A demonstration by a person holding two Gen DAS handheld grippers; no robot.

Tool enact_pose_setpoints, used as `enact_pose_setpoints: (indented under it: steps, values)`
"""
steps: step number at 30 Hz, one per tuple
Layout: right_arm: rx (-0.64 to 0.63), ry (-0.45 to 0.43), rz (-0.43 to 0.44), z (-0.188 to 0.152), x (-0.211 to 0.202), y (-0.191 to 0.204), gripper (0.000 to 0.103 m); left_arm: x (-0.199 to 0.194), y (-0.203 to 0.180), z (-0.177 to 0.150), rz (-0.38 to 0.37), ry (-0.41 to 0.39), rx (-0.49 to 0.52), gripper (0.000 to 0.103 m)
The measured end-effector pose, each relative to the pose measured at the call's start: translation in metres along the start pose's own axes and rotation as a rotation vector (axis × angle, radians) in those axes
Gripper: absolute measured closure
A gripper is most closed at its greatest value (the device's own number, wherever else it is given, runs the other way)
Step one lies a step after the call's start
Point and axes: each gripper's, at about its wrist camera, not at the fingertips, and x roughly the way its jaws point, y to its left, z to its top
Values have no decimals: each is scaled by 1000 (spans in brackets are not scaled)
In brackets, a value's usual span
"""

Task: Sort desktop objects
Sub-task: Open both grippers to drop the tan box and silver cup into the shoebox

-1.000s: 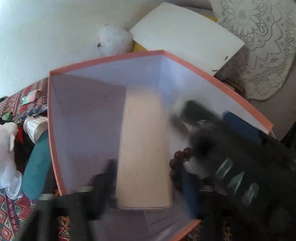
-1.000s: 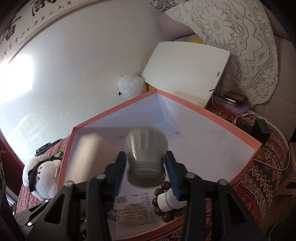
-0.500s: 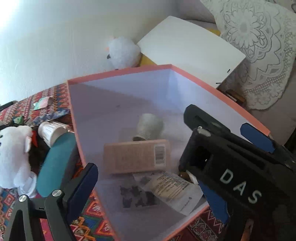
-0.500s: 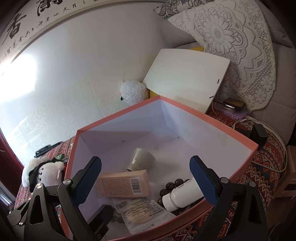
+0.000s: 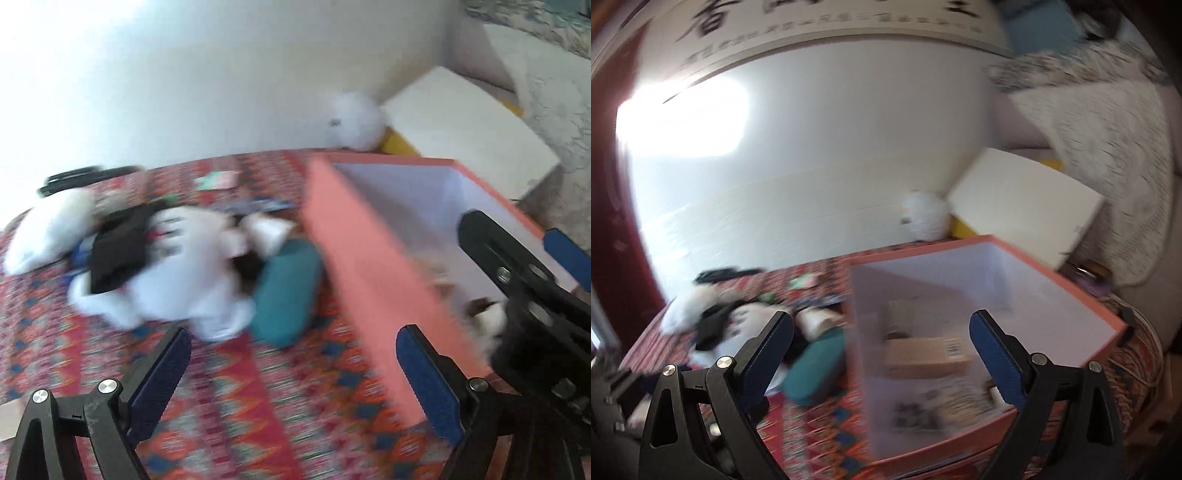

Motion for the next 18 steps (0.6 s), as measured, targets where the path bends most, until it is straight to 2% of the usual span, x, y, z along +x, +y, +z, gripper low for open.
enact_pose_setpoints:
  steps: [3,8,14,18]
  values:
    - [-42,48,78,-9,9,35,5,-3,44,-11,72,2,-13,9]
    - [-97,126,159,-24,31,80,5,5,104,-18,96,34,-126,9]
    - [-111,256,141,-38,79,104,5,20,148,7,48,26,-263,8]
    - [-95,329,98,-47,117,104,6,48,158,35,49,36,-290,7]
